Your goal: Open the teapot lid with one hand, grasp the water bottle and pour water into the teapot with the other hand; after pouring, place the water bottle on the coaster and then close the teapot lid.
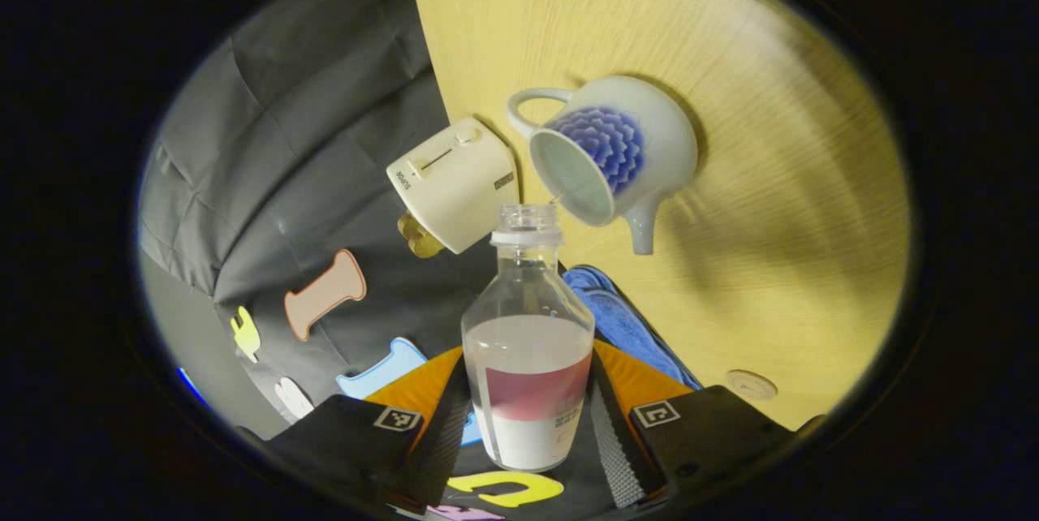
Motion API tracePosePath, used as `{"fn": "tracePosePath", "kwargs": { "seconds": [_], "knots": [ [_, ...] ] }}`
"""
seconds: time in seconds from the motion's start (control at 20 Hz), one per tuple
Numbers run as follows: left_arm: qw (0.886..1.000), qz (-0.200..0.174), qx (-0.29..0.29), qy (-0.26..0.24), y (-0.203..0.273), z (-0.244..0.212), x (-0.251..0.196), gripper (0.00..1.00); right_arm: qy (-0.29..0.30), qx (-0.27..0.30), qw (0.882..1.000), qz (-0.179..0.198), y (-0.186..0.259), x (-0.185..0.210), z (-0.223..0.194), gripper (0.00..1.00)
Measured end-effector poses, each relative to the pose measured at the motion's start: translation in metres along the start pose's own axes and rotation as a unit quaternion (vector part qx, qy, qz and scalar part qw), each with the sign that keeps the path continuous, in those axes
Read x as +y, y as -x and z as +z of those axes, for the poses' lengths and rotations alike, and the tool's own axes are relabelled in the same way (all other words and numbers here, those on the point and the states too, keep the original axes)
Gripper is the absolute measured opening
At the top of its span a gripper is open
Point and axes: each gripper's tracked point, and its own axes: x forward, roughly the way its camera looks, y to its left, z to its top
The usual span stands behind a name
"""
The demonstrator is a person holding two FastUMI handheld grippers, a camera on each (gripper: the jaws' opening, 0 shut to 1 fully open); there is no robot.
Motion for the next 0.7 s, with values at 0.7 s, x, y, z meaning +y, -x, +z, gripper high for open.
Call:
{"fn": "tracePosePath", "kwargs": {
  "seconds": [0.7],
  "knots": [
    [0.952, 0.000, -0.046, 0.302, -0.015, -0.002, -0.038, 0.86, 0.017, -0.024, 0.999, -0.017, -0.001, -0.009, 0.017, 0.02]
  ]
}}
